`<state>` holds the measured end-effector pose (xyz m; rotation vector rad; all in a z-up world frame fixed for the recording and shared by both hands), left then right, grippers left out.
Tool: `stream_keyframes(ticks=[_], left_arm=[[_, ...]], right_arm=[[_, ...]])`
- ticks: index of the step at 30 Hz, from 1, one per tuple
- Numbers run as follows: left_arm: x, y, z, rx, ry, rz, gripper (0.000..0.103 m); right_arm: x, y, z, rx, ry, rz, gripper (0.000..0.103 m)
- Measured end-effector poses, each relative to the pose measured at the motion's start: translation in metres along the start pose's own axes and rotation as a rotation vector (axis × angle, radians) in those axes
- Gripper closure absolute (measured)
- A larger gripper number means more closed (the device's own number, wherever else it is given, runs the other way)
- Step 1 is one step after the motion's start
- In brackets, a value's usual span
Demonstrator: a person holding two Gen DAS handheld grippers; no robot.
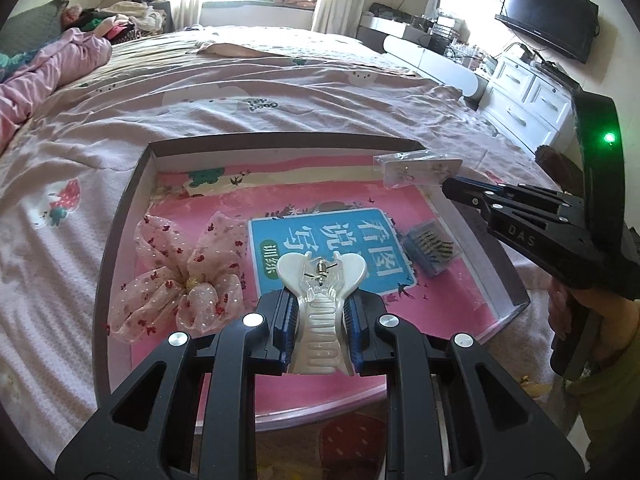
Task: Organize jewelry
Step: 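Carry the claw clip and bag into the tray while both grippers open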
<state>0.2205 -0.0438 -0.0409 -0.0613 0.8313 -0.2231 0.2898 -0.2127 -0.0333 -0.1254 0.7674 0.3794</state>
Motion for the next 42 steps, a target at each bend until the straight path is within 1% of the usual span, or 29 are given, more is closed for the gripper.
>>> stream_keyframes(ticks=[10, 11, 12, 13, 14, 15, 17, 19, 22, 28, 30, 32, 34, 36, 37, 38, 39, 40, 42], left_arm=[[0.004, 0.011, -0.001, -0.025, 0.023, 0.009, 0.089], [0.004, 0.012, -0.002, -0.028, 0.028, 0.008, 0.087], [0.003, 0.013, -0.003, -0.034, 0.032, 0.006, 0.082], [0.001, 0.014, -0.004, -0.037, 0.031, 0.002, 0.079], [-0.001, 0.015, -0.004, -0.036, 0.03, 0.005, 0.072], [-0.002, 0.015, -0.004, -0.034, 0.03, 0.006, 0.068], [-0.005, 0.015, -0.005, -0.03, 0.026, 0.019, 0.068], [-0.007, 0.017, -0.006, -0.039, 0.024, 0.016, 0.067], [-0.011, 0.019, -0.008, -0.05, 0.023, 0.015, 0.06], [-0.018, 0.025, -0.01, -0.077, 0.023, 0.017, 0.058], [-0.021, 0.025, -0.009, -0.08, 0.018, 0.017, 0.054], [-0.024, 0.025, -0.009, -0.079, 0.013, 0.019, 0.053], [-0.028, 0.025, -0.009, -0.084, 0.01, 0.019, 0.052], [-0.031, 0.025, -0.009, -0.088, 0.009, 0.018, 0.052], [-0.032, 0.026, -0.009, -0.089, 0.007, 0.02, 0.052], [-0.033, 0.026, -0.009, -0.09, 0.005, 0.022, 0.051], [-0.035, 0.027, -0.009, -0.094, 0.003, 0.023, 0.051], [-0.037, 0.028, -0.01, -0.097, 0.002, 0.023, 0.051], [-0.04, 0.029, -0.01, -0.104, 0.001, 0.026, 0.05]], right_arm=[[0.022, 0.0, 0.003, 0.002, 0.031, -0.029, 0.094], [0.024, 0.0, 0.003, 0.003, 0.033, -0.033, 0.094], [0.025, 0.0, 0.003, 0.003, 0.037, -0.035, 0.094], [0.027, 0.0, 0.002, 0.002, 0.041, -0.039, 0.094], [0.027, 0.001, 0.001, -0.001, 0.043, -0.042, 0.094], [0.027, 0.002, 0.001, -0.005, 0.047, -0.043, 0.094], [0.027, 0.003, 0.001, -0.01, 0.054, -0.041, 0.094], [0.027, 0.004, -0.001, -0.012, 0.063, -0.041, 0.094], [0.026, 0.004, -0.005, -0.018, 0.08, -0.041, 0.094], [0.019, 0.002, -0.015, -0.002, 0.095, -0.038, 0.093], [0.016, 0.0, -0.017, 0.006, 0.098, -0.034, 0.092], [0.012, 0.0, -0.019, 0.008, 0.098, -0.035, 0.09], [0.009, -0.001, -0.021, 0.015, 0.098, -0.026, 0.084], [0.006, 0.0, -0.022, 0.016, 0.095, -0.021, 0.084], [0.003, 0.0, -0.023, 0.012, 0.093, -0.022, 0.082], [0.001, 0.001, -0.024, 0.011, 0.09, -0.021, 0.079], [-0.002, 0.001, -0.025, 0.013, 0.086, -0.024, 0.072], [-0.003, 0.002, -0.025, 0.014, 0.084, -0.027, 0.069], [-0.009, 0.002, -0.027, 0.019, 0.078, -0.016, 0.068]])
Point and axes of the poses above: each gripper's, at about its wrist camera, not at the fingertips, and x roughly the way its jaws point, y to its left, z to its top, the point moved 1 cm from there along x, roughly the way its jaws point, and after that the axes turned 4 degrees about z, right-handed, at the moved point
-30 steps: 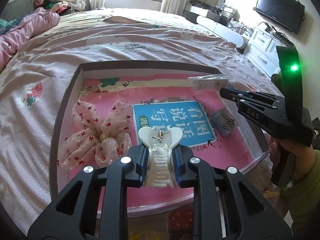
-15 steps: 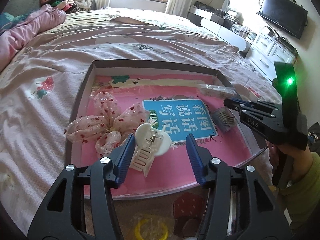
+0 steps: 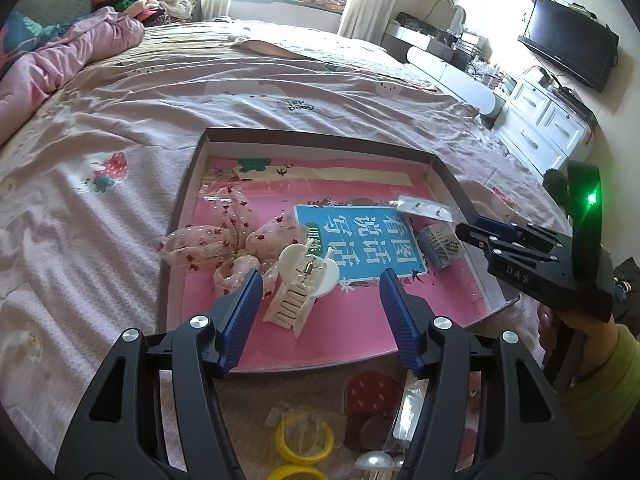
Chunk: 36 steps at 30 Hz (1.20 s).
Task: Organize jewelry
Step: 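Carry the claw clip and bag into the tray while both grippers open, then withdraw both open grippers from the tray toward the remaining accessories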
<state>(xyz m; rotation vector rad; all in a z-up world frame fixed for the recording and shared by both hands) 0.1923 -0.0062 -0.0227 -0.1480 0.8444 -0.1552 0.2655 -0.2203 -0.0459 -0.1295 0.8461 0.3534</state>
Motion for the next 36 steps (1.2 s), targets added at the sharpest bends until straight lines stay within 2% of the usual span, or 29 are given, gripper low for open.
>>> stream_keyframes(ticks=[3, 6, 13, 15, 18, 25, 26, 30, 36], left_arm=[[-0.004, 0.002, 0.0, -0.007, -0.001, 0.007, 0.047], [-0.008, 0.004, -0.001, -0.013, -0.001, 0.012, 0.046], [-0.02, 0.004, -0.003, -0.014, -0.011, 0.014, 0.042], [-0.024, 0.004, -0.002, -0.014, -0.017, 0.016, 0.039], [-0.032, 0.004, -0.001, -0.015, -0.029, 0.018, 0.035], [-0.052, 0.004, -0.001, -0.021, -0.058, 0.018, 0.029], [-0.054, 0.004, -0.001, -0.022, -0.063, 0.018, 0.025], [-0.066, 0.006, -0.002, -0.028, -0.083, 0.024, 0.021], [-0.081, 0.009, -0.006, -0.039, -0.103, 0.034, 0.015]], right_arm=[[-0.008, 0.0, -0.002, -0.003, -0.006, 0.006, 0.064], [-0.018, 0.003, -0.004, -0.004, -0.024, 0.009, 0.053], [-0.048, 0.006, -0.007, -0.002, -0.079, 0.008, 0.036], [-0.056, 0.006, -0.008, 0.001, -0.092, 0.01, 0.035], [-0.067, 0.006, -0.01, 0.005, -0.11, 0.004, 0.026], [-0.091, 0.005, -0.015, 0.005, -0.136, -0.003, 0.025], [-0.094, 0.005, -0.016, 0.005, -0.14, -0.003, 0.024], [-0.109, 0.006, -0.021, -0.003, -0.162, -0.006, 0.017], [-0.127, 0.011, -0.029, -0.011, -0.18, 0.006, 0.016]])
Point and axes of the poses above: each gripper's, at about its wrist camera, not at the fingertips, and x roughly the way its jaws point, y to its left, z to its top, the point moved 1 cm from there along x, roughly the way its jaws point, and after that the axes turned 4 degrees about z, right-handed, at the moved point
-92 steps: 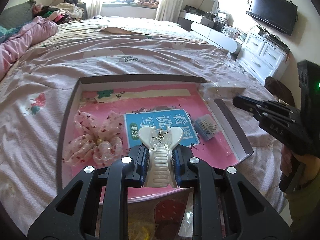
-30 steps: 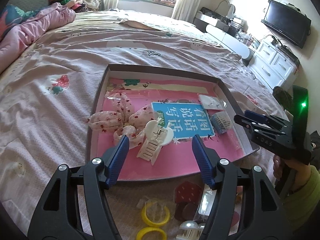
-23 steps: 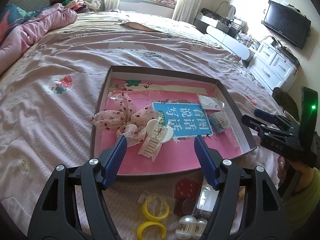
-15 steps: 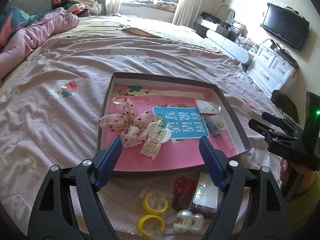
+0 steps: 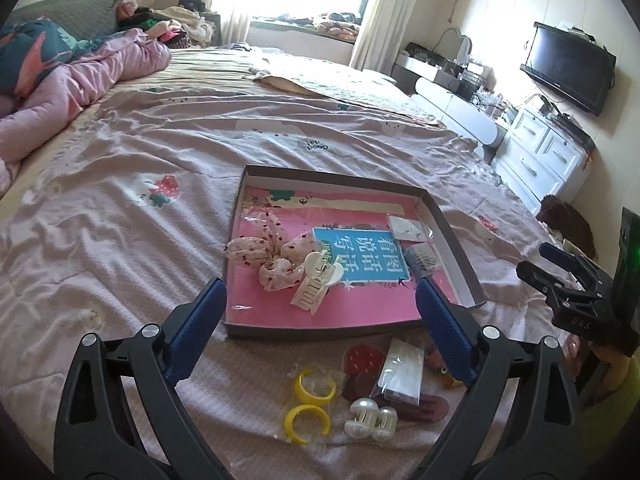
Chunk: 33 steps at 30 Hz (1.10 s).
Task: Organize jewelry
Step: 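Withdraw both open grippers from the tray toward the remaining accessories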
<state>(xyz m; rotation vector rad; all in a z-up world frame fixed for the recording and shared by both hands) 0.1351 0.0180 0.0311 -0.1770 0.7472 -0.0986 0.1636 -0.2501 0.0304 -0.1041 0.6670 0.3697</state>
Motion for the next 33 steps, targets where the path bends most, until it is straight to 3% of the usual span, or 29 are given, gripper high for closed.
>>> stream_keyframes(ticks=[16, 33], left_arm=[[-0.025, -0.009, -0.027, 0.026, 0.0, 0.024, 0.013], [-0.019, -0.028, -0.059, 0.071, 0.041, 0.035, 0.013]], right_arm=[[-0.027, 0.018, -0.026, -0.057, 0.011, 0.046, 0.015], [-0.02, 0.022, -0.065, -0.089, 0.088, 0.071, 0.015]])
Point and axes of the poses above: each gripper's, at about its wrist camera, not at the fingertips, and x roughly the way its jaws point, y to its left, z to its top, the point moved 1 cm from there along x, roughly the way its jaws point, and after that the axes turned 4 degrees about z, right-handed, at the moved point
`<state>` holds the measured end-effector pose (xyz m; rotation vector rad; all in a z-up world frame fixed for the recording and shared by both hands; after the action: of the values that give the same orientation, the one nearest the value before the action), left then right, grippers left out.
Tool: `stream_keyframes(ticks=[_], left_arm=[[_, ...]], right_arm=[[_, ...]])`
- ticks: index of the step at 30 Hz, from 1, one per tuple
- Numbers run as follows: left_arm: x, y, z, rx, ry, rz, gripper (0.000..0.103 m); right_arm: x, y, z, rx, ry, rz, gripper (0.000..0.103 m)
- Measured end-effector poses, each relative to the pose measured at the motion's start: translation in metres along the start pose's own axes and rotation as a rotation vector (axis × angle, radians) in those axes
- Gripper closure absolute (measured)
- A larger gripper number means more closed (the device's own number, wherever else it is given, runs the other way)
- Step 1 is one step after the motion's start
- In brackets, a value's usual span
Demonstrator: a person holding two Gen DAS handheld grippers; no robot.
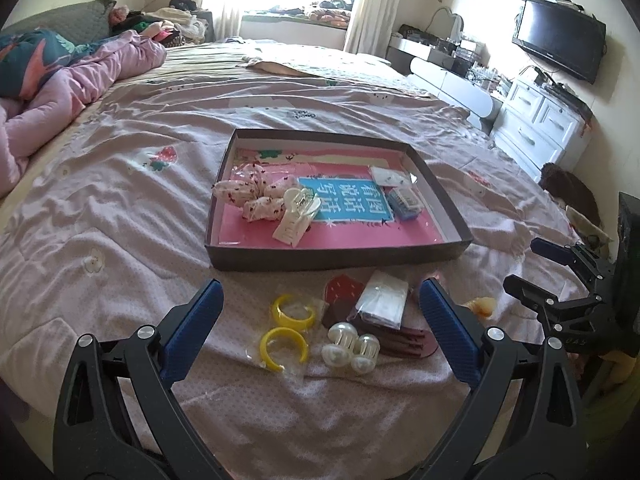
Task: Organize jewelry
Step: 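Withdraw both open grippers from the tray toward the remaining accessories, then grasp the pearl clips with the left gripper while the right grasps the coiled orange hair tie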
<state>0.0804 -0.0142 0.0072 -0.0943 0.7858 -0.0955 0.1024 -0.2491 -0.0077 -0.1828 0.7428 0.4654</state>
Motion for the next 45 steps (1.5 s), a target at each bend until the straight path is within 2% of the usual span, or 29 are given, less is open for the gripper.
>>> stream_keyframes(ticks=[16, 22, 26, 29, 32, 35, 45], left_arm=[[0.02, -0.021, -0.041, 0.087, 0.105, -0.032, 0.014], [0.03, -0.028, -0.05, 0.107, 0.131, -0.051, 0.022], [0.034, -0.029, -0.05, 0.113, 0.126, -0.054, 0.024], [0.037, -0.03, -0.049, 0.122, 0.124, -0.066, 0.038], [0.043, -0.03, -0.05, 0.123, 0.139, -0.074, 0.039], [0.046, -0.031, -0.051, 0.124, 0.151, -0.09, 0.045], [0.062, -0.034, -0.052, 0.131, 0.186, -0.104, 0.046]], right_arm=[[0.017, 0.006, -0.024, -0.022, 0.061, 0.025, 0.015], [0.024, 0.004, -0.028, -0.026, 0.081, 0.026, 0.015], [0.031, 0.002, -0.033, -0.016, 0.098, 0.04, 0.015], [0.037, 0.001, -0.035, -0.014, 0.112, 0.049, 0.015], [0.045, 0.002, -0.036, -0.002, 0.126, 0.062, 0.015], [0.053, 0.006, -0.038, -0.011, 0.14, 0.075, 0.015], [0.072, 0.007, -0.037, -0.03, 0.14, 0.1, 0.016]])
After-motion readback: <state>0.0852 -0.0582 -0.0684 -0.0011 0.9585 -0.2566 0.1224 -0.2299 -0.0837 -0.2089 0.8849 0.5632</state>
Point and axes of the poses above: each gripper's, at about its wrist camera, not at the fingertips, and x roughly the way its jaws point, y to its left, z to its top, the point moved 1 cm from there along x, roughly the way its jaws point, and after that the axes turned 4 degrees about z, right-handed, at the moved point
